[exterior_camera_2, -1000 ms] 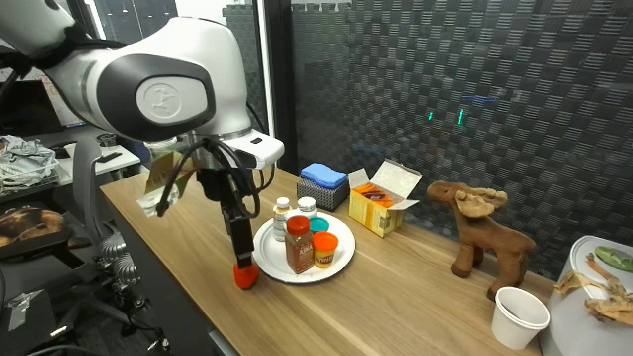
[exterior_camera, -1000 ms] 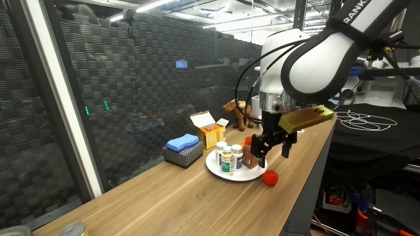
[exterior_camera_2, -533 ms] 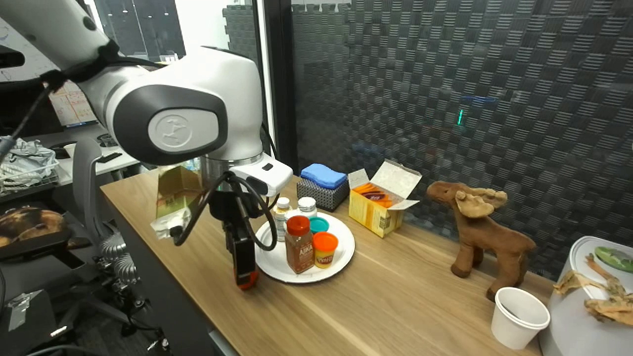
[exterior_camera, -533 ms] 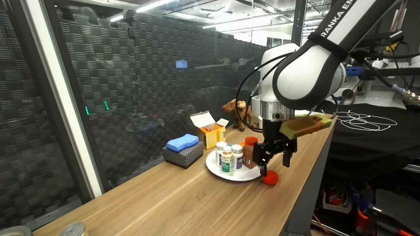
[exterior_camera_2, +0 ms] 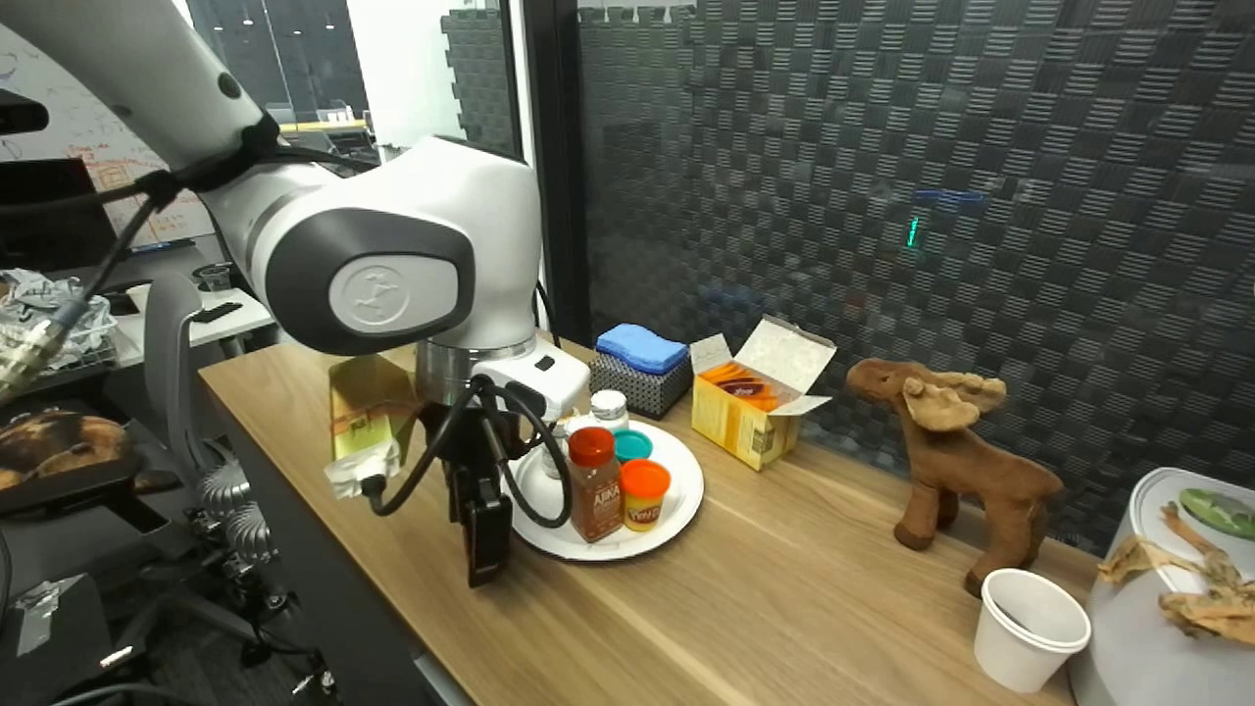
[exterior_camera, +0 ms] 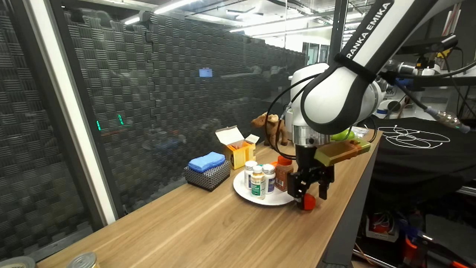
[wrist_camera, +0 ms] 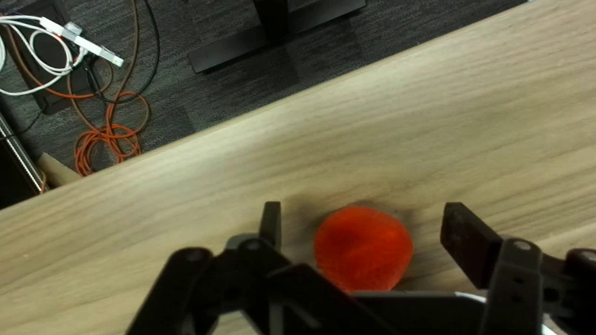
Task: Put the bottles on the tray
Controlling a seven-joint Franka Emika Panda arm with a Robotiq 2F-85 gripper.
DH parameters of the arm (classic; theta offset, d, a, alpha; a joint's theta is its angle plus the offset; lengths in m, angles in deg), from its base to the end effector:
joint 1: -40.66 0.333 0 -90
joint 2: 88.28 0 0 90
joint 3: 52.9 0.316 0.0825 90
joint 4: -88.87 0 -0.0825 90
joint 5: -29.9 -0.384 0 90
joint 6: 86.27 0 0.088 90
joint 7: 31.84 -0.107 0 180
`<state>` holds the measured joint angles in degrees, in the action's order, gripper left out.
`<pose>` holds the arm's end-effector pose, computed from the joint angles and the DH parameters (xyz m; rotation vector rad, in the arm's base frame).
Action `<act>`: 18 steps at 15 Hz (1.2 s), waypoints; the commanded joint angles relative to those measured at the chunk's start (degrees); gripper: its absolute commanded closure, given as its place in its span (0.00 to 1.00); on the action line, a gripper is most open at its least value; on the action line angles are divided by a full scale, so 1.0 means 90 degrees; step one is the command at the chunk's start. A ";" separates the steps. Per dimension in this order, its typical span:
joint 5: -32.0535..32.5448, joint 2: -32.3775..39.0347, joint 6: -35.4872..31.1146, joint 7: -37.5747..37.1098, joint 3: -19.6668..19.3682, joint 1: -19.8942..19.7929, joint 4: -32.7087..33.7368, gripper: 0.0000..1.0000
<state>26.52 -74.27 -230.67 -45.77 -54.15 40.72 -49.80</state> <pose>0.4776 -0.0109 0.1978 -3.0855 0.4886 0.2288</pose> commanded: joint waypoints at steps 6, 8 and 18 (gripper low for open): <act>-0.0071 0.0112 0.0073 0.0134 -0.0014 0.0008 0.0200 0.75; -0.0342 -0.0056 0.0173 0.0300 0.0101 -0.0057 0.0108 0.75; -0.0495 -0.0563 0.0281 0.0233 0.0343 0.0163 0.0110 0.75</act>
<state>22.32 -78.65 -227.34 -43.82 -50.85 41.68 -49.61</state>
